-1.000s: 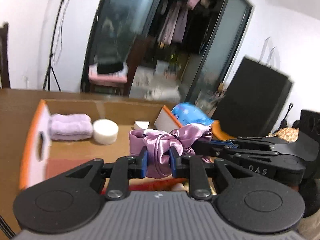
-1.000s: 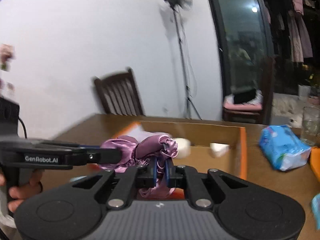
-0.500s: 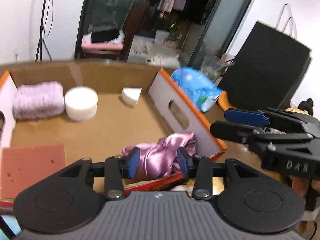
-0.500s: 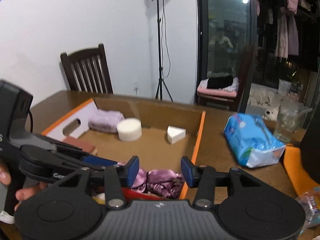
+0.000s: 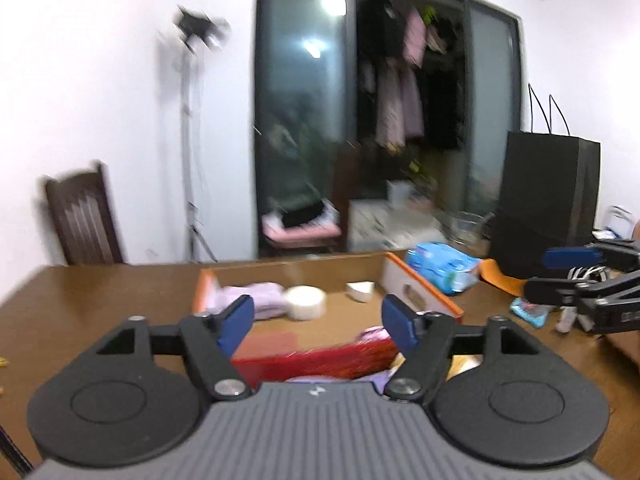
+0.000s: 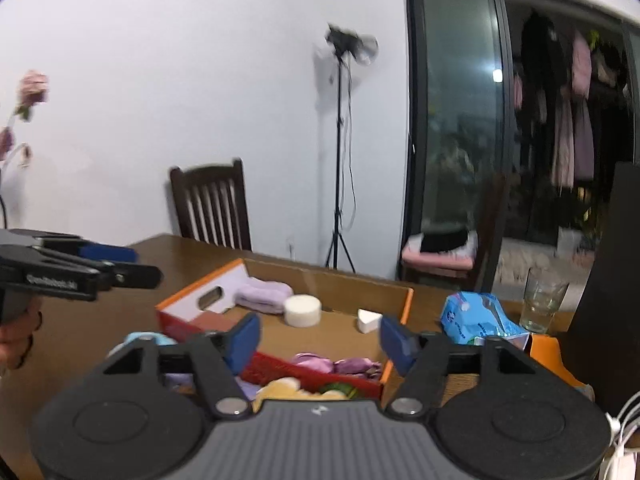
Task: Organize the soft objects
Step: 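Carry the pink scrunchies into the cardboard box and open both tools, then grasp the lavender drawstring pouch with both tools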
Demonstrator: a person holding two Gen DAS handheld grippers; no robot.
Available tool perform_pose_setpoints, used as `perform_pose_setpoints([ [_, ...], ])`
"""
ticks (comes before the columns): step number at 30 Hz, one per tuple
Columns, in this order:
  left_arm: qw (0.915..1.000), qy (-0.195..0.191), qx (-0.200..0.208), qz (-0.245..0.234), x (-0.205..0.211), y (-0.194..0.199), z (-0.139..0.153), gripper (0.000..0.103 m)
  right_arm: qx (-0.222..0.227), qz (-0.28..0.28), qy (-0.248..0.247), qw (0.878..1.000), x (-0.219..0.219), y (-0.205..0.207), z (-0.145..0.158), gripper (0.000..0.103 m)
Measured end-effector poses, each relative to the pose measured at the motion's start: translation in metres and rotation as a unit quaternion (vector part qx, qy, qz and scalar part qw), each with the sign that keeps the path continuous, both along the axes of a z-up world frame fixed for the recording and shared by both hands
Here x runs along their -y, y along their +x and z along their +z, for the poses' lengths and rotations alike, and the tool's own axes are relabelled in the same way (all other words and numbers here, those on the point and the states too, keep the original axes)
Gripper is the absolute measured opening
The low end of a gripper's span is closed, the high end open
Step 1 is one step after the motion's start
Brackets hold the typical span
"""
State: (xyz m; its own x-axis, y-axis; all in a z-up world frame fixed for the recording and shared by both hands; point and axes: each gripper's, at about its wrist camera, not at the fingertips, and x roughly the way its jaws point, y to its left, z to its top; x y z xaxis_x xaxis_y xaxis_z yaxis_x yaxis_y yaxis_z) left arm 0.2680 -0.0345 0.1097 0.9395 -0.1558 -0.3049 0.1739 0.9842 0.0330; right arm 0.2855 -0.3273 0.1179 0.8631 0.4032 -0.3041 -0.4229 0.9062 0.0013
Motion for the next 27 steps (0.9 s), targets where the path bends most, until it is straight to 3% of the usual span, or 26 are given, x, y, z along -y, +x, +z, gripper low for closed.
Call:
perform_pose_setpoints([
  [2, 0.9991, 0.009, 0.031, 0.028, -0.004, -0.038, -0.014, 0.086, 0.029, 0.0, 0.002, 1.0, -0.004, -0.032, -0.011, 0.092],
  [5, 0.9971, -0.006, 0.049, 0.058, -0.011, -0.085, -0.038, 0.093, 0.042, 0.003, 0.018, 0.999, -0.01, -0.074, -0.03, 0.096],
  [11, 0.9968, -0.012, 0.024, 0.076, -0.012, -0.136, -0.074, 0.095, 0.008, 0.002, 0.071, 0.997, -0.021, -0.126, -0.073, 0.101],
  [18, 0.997, -0.025, 0.02, 0.07, -0.013, -0.139, -0.077, 0.096, 0.008, -0.026, 0.045, 0.999, -0.032, -0.146, -0.093, 0.099],
  [21, 0.9979, -0.022, 0.011, 0.06, -0.01, -0.134, -0.083, 0.096, -0.01, -0.032, 0.068, 0.997, -0.025, -0.142, -0.094, 0.099],
  [27, 0.998, -0.028, -0.016, 0.054, -0.007, -0.107, -0.095, 0.096, -0.027, -0.046, 0.065, 0.996, -0.02, -0.122, -0.103, 0.098],
])
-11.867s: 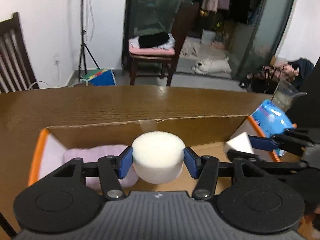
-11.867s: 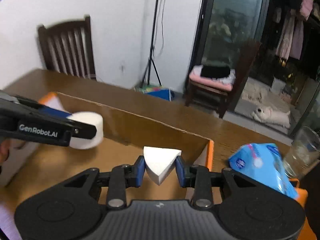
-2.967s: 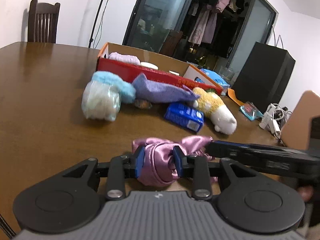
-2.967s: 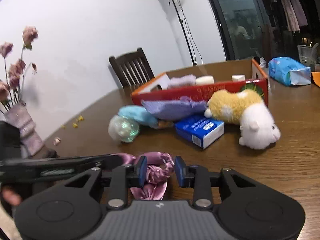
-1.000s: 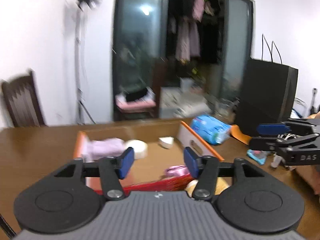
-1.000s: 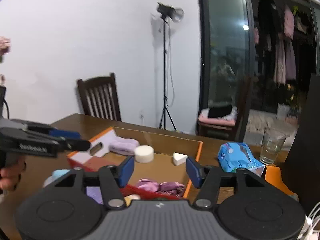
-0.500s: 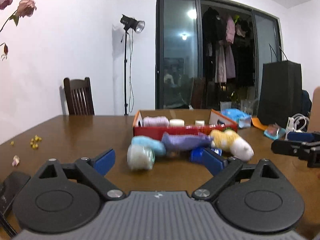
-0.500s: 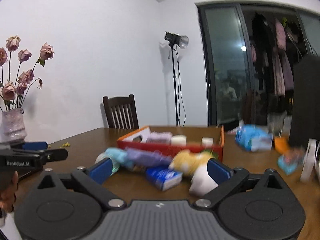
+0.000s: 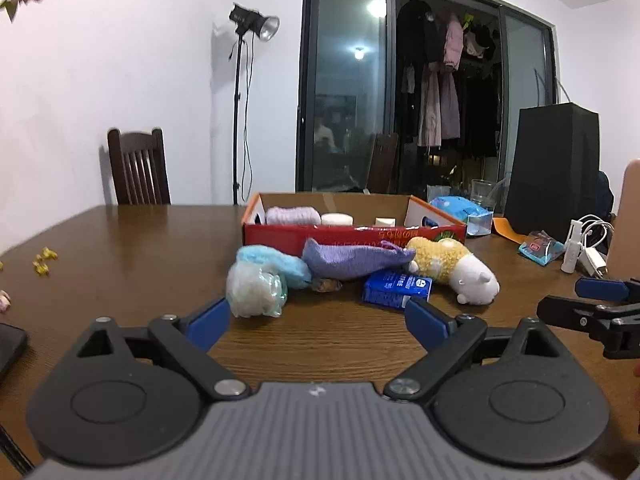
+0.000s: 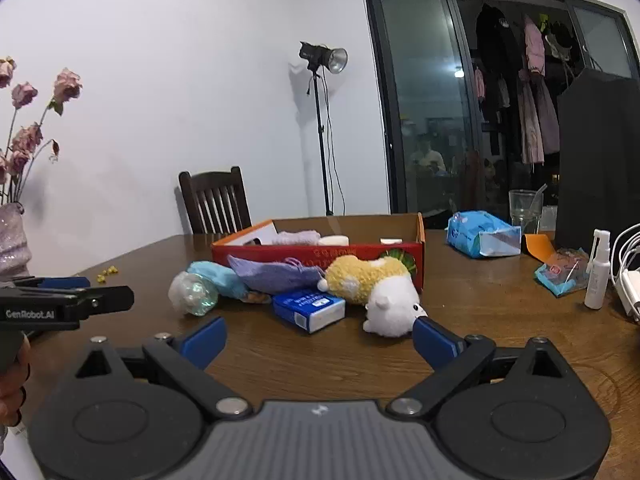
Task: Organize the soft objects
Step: 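Grasp the lavender drawstring pouch with both tools, then carry the lavender pouch into the box and open both tools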
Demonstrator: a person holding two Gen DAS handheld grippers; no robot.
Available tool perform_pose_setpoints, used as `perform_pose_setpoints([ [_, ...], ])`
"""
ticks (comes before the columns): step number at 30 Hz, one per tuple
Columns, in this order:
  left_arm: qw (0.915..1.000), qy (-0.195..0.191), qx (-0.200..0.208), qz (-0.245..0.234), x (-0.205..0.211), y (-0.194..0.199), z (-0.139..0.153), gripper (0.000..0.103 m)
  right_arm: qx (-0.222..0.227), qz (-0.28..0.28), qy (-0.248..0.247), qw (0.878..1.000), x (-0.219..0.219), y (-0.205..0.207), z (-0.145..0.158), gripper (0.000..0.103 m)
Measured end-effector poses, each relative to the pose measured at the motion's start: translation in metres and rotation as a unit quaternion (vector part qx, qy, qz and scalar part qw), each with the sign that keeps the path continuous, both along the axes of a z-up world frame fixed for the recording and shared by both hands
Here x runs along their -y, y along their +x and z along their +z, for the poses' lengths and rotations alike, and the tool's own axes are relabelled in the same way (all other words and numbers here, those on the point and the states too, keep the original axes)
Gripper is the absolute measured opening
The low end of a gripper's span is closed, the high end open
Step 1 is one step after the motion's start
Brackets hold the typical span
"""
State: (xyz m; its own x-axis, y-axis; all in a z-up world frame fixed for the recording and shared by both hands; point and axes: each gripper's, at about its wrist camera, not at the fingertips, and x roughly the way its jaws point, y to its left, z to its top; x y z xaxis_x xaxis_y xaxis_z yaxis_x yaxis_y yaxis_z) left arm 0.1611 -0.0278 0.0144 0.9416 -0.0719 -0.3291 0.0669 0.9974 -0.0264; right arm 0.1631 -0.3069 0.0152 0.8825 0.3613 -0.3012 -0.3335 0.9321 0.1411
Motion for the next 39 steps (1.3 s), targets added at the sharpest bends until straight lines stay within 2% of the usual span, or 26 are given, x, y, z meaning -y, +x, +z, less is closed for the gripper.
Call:
perform_pose_setpoints([
  [4, 0.9999, -0.006, -0.008, -0.01, 0.003, 0.033, -0.001, 0.094, -0.024, 0.006, 0.018, 1.0, 0.0, 0.03, -0.001, 0.088],
  [6, 0.9998, -0.009, -0.008, -0.017, 0.004, 0.056, 0.002, 0.087, -0.033, 0.015, 0.023, 0.999, -0.005, 0.049, 0.0, 0.083],
  [8, 0.9995, -0.02, -0.018, -0.017, 0.003, 0.086, 0.007, 0.076, -0.035, 0.032, 0.022, 0.999, -0.015, 0.073, 0.002, 0.075],
  [10, 0.9985, -0.045, -0.023, -0.022, -0.002, 0.113, 0.01, 0.074, -0.044, 0.045, 0.014, 0.998, -0.028, 0.099, 0.003, 0.069],
  [13, 0.9964, -0.065, -0.055, -0.006, -0.009, 0.156, 0.007, 0.064, -0.073, 0.057, 0.034, 0.995, -0.044, 0.143, 0.004, 0.059],
  [15, 0.9939, -0.08, -0.076, -0.009, -0.015, 0.177, 0.004, 0.052, -0.093, 0.051, 0.04, 0.994, -0.053, 0.17, 0.001, 0.052],
  [17, 0.9899, -0.095, -0.099, -0.036, -0.018, 0.191, 0.0, 0.028, -0.117, 0.042, 0.026, 0.992, -0.062, 0.191, -0.005, 0.047],
  [18, 0.9885, -0.097, -0.106, -0.046, -0.018, 0.194, -0.003, 0.022, -0.126, 0.044, 0.025, 0.991, -0.066, 0.196, -0.009, 0.041],
  [19, 0.9883, -0.094, -0.11, -0.049, -0.018, 0.195, -0.005, 0.014, -0.136, 0.048, 0.028, 0.989, -0.068, 0.2, -0.013, 0.031],
  [21, 0.9897, -0.082, -0.107, -0.05, -0.015, 0.193, -0.007, 0.012, -0.131, 0.049, 0.021, 0.99, -0.072, 0.199, -0.017, 0.024],
  [22, 0.9902, -0.081, -0.102, -0.051, -0.015, 0.189, -0.005, 0.01, -0.128, 0.046, 0.018, 0.99, -0.073, 0.197, -0.017, 0.014],
  [23, 0.9904, -0.082, -0.097, -0.055, -0.014, 0.186, -0.001, 0.009, -0.126, 0.044, 0.02, 0.991, -0.072, 0.196, -0.015, 0.01],
  [26, 0.9923, -0.084, -0.062, -0.067, -0.013, 0.154, 0.021, 0.009, -0.102, 0.045, 0.024, 0.993, -0.066, 0.178, 0.001, 0.008],
  [28, 0.992, -0.091, -0.035, -0.08, -0.011, 0.124, 0.033, 0.009, -0.065, 0.062, 0.014, 0.996, -0.059, 0.15, 0.017, 0.008],
  [30, 0.9901, -0.102, -0.026, -0.093, -0.012, 0.09, 0.036, 0.009, -0.042, 0.083, -0.003, 0.996, -0.05, 0.117, 0.028, 0.009],
  [33, 0.9865, -0.11, -0.051, -0.109, -0.009, 0.042, 0.014, 0.009, -0.057, 0.102, -0.013, 0.993, -0.036, 0.068, 0.021, 0.009],
  [36, 0.9829, -0.111, -0.097, -0.11, -0.004, 0.005, -0.015, 0.011, -0.111, 0.109, -0.025, 0.988, -0.027, 0.028, -0.006, 0.01],
  [37, 0.9815, -0.113, -0.109, -0.109, -0.004, -0.004, -0.022, 0.016, -0.123, 0.111, -0.027, 0.986, -0.023, 0.015, -0.012, 0.016],
  [38, 0.9808, -0.112, -0.12, -0.106, -0.005, -0.014, -0.027, 0.029, -0.129, 0.105, -0.025, 0.986, -0.019, 0.002, -0.015, 0.021],
  [39, 0.9803, -0.111, -0.125, -0.105, -0.007, -0.02, -0.03, 0.035, -0.127, 0.1, -0.019, 0.987, -0.014, -0.007, -0.015, 0.023],
])
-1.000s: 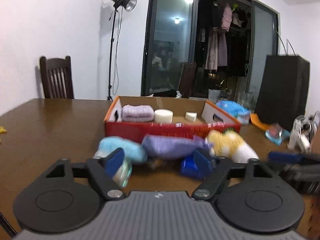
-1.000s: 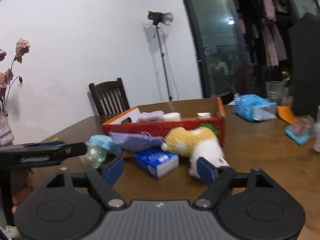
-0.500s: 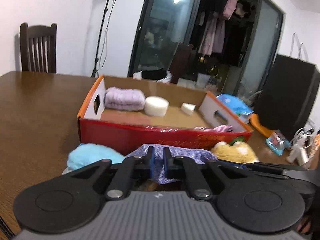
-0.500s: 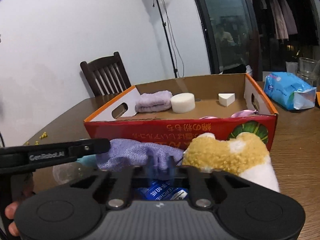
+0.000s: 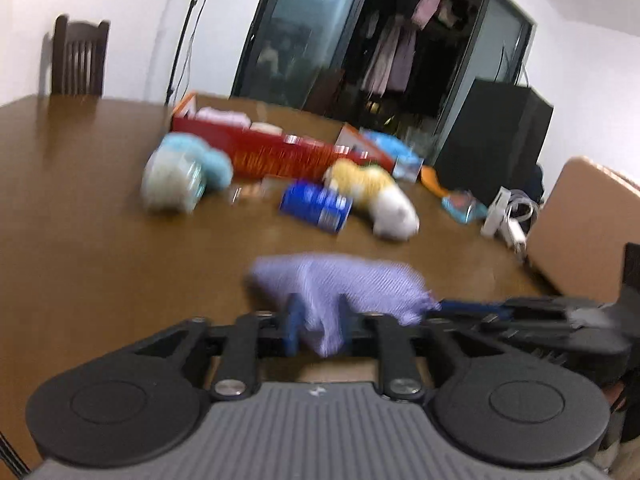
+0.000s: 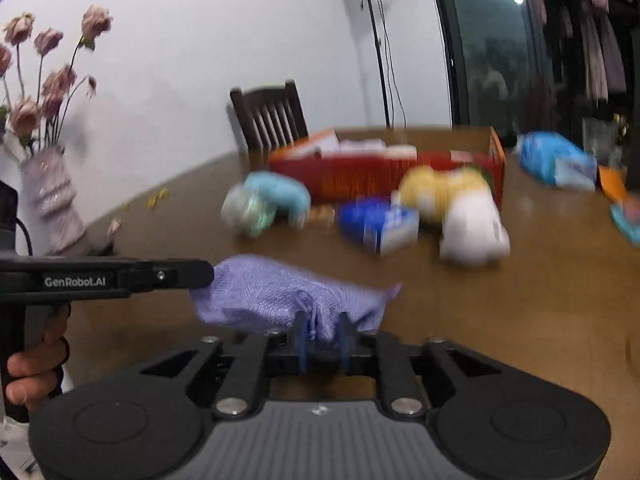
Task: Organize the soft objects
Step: 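Carry the lavender pouch into the box and open both tools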
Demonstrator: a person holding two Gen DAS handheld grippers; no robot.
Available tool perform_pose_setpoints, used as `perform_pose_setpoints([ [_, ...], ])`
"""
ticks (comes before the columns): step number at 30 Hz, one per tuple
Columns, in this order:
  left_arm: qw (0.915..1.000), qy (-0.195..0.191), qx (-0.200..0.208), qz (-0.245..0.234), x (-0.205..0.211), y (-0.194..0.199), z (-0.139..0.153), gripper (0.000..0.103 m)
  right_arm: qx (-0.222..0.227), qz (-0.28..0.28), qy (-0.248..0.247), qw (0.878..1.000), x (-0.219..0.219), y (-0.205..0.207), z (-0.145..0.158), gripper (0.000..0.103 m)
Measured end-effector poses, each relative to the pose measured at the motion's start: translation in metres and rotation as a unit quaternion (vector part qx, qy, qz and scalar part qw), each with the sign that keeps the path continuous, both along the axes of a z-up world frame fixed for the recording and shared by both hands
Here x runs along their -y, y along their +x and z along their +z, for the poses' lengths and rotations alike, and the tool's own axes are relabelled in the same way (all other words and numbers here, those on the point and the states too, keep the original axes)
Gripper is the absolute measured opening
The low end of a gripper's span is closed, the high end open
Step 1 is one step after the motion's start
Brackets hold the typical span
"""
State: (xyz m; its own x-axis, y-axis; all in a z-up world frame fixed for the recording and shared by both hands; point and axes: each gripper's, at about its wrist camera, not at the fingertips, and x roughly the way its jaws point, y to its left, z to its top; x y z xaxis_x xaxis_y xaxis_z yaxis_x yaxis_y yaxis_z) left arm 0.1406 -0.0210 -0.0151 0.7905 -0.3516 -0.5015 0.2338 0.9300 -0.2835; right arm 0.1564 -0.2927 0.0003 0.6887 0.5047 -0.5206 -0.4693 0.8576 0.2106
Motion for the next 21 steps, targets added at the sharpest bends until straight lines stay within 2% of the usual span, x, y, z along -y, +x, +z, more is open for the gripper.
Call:
perform_pose_setpoints([
  [1, 1.0, 0.0, 0.001, 0.004, -0.004, -0.005, -0.001, 0.043, 0.004, -0.005, 0.012, 1.0, 0.005, -0.008, 0.002, 0.027],
  [4, 0.9998, -0.011, 0.0, 0.015, -0.011, -0.002, 0.001, 0.044, 0.021, -0.035, 0.04, 0.998, 0.013, -0.012, 0.009, 0.042],
  [6, 0.9994, -0.023, 0.0, 0.026, -0.012, 0.009, 0.003, 0.048, 0.021, -0.064, 0.034, 0.997, 0.009, 0.003, 0.006, 0.044],
  [9, 0.9982, -0.049, -0.016, 0.032, -0.011, 0.031, 0.004, 0.048, -0.001, -0.097, 0.045, 0.994, 0.002, 0.028, -0.004, 0.046],
  [11, 0.9988, -0.029, -0.034, 0.021, -0.004, 0.039, 0.001, 0.03, -0.007, -0.096, 0.026, 0.995, -0.009, 0.039, -0.011, 0.046],
  [12, 0.999, -0.016, -0.039, 0.011, 0.001, 0.04, -0.003, 0.018, -0.008, -0.093, 0.009, 0.996, -0.016, 0.041, -0.014, 0.046],
  [15, 0.9992, -0.011, -0.038, -0.005, 0.003, 0.032, -0.01, 0.013, -0.014, -0.087, -0.022, 0.996, -0.027, 0.039, -0.022, 0.045],
  [17, 0.9991, -0.013, -0.04, -0.005, 0.002, 0.029, -0.013, 0.012, -0.01, -0.087, -0.042, 0.995, -0.029, 0.035, -0.022, 0.033],
  [19, 0.999, -0.017, -0.04, -0.007, 0.001, 0.027, -0.015, 0.011, -0.004, -0.082, -0.057, 0.995, -0.032, 0.033, -0.022, 0.031],
  [21, 0.9991, -0.016, -0.037, -0.01, 0.003, 0.027, -0.014, 0.01, 0.003, -0.07, -0.067, 0.995, -0.036, 0.029, -0.021, 0.024],
])
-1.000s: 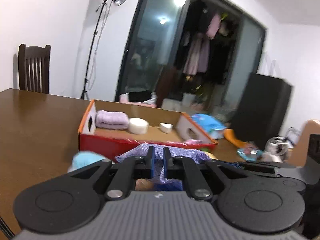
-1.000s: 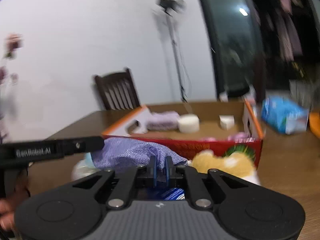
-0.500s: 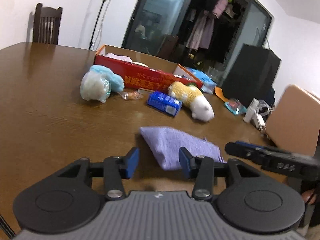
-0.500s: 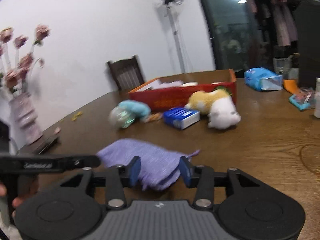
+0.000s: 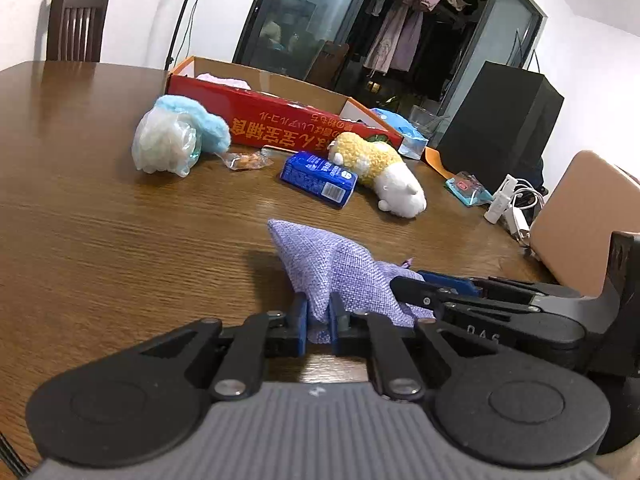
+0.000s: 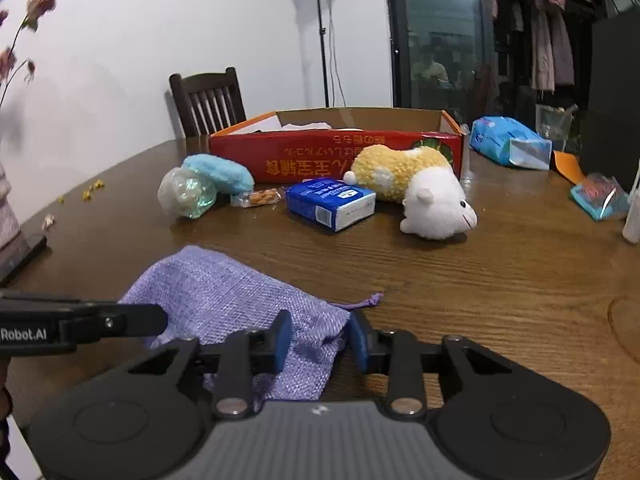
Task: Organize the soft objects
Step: 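Carry the lavender pouch into the box and open both tools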
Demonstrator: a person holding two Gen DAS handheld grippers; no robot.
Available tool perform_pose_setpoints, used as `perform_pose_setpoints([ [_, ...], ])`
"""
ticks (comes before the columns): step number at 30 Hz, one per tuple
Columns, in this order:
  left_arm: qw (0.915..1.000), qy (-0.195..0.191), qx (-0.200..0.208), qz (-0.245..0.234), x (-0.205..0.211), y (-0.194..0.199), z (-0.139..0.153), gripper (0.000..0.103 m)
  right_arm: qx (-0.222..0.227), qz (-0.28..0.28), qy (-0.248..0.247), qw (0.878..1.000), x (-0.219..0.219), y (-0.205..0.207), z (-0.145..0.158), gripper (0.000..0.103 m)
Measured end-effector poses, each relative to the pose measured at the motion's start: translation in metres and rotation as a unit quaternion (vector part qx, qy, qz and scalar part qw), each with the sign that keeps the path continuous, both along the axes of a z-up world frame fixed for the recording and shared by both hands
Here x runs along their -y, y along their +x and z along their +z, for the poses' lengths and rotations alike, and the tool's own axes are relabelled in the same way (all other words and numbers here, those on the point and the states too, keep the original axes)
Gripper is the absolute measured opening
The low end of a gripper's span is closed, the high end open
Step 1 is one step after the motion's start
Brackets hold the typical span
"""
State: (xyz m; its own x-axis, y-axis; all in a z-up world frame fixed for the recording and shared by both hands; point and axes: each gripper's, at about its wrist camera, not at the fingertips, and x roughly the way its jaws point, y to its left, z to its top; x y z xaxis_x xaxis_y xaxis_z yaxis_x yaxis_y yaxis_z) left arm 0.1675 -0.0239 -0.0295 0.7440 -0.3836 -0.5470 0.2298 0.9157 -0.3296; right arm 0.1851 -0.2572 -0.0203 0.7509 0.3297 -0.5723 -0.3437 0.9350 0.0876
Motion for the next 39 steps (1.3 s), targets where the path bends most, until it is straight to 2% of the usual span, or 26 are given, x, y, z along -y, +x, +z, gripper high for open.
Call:
perform_pose_setpoints([
  [2, 1.0, 0.003, 0.004, -0.003, 0.002, 0.0, 0.002, 0.008, 0.008, 0.015, -0.017, 1.0, -0.006, -0.002, 0.0, 0.012],
  [4, 0.9999, 0.003, 0.012, -0.011, 0.002, 0.001, 0.007, 0.008, 0.012, 0.022, -0.029, 0.999, -0.01, -0.002, 0.002, 0.009],
  [7, 0.9988, -0.004, 0.044, -0.022, -0.002, 0.013, 0.027, 0.007, 0.01, 0.026, 0.005, 1.0, -0.003, 0.011, 0.015, 0.009],
  [10, 0.9956, -0.007, 0.088, -0.029, -0.012, 0.048, 0.059, 0.007, 0.05, 0.037, 0.016, 0.998, 0.001, 0.041, 0.051, 0.009],
  [13, 0.9928, -0.005, 0.116, -0.032, -0.025, 0.115, 0.096, 0.007, 0.096, 0.058, 0.007, 0.994, -0.005, 0.101, 0.094, 0.009],
  [16, 0.9949, 0.013, 0.098, -0.018, -0.036, 0.194, 0.116, 0.007, 0.099, 0.071, 0.003, 0.993, -0.02, 0.182, 0.122, 0.009],
  [18, 0.9965, 0.041, 0.073, -0.002, -0.042, 0.254, 0.118, 0.007, 0.077, 0.068, 0.003, 0.995, -0.036, 0.242, 0.127, 0.009],
  [21, 0.9939, 0.104, 0.027, 0.023, -0.043, 0.323, 0.1, 0.008, 0.023, 0.067, -0.009, 0.997, -0.063, 0.324, 0.114, 0.009],
  [23, 0.9884, 0.148, -0.006, 0.036, -0.041, 0.355, 0.079, 0.009, -0.023, 0.067, -0.023, 0.997, -0.083, 0.365, 0.095, 0.009],
  [25, 0.9829, 0.18, -0.015, 0.035, -0.039, 0.367, 0.066, 0.011, -0.068, 0.073, -0.034, 0.994, -0.1, 0.389, 0.076, 0.009],
  [26, 0.9817, 0.188, -0.017, 0.026, -0.039, 0.368, 0.063, 0.016, -0.088, 0.075, -0.04, 0.993, -0.107, 0.397, 0.068, 0.01],
  [28, 0.983, 0.183, -0.008, 0.013, -0.042, 0.365, 0.063, 0.027, -0.105, 0.074, -0.051, 0.99, -0.113, 0.404, 0.057, 0.015],
  [30, 0.9842, 0.177, -0.001, 0.014, -0.047, 0.361, 0.068, 0.03, -0.126, 0.08, -0.057, 0.987, -0.119, 0.408, 0.054, 0.021],
  [33, 0.9866, 0.162, -0.001, 0.02, -0.053, 0.354, 0.077, 0.03, -0.119, 0.085, -0.051, 0.988, -0.117, 0.403, 0.065, 0.03],
  [34, 0.9867, 0.16, 0.001, 0.026, -0.056, 0.35, 0.083, 0.03, -0.116, 0.083, -0.048, 0.989, -0.114, 0.4, 0.071, 0.038],
  [35, 0.9866, 0.16, 0.008, 0.031, -0.057, 0.344, 0.092, 0.03, -0.109, 0.082, -0.043, 0.99, -0.107, 0.393, 0.078, 0.041],
  [39, 0.9855, 0.162, 0.035, 0.037, -0.063, 0.318, 0.125, 0.033, -0.072, 0.066, -0.032, 0.995, -0.073, 0.37, 0.119, 0.041],
])
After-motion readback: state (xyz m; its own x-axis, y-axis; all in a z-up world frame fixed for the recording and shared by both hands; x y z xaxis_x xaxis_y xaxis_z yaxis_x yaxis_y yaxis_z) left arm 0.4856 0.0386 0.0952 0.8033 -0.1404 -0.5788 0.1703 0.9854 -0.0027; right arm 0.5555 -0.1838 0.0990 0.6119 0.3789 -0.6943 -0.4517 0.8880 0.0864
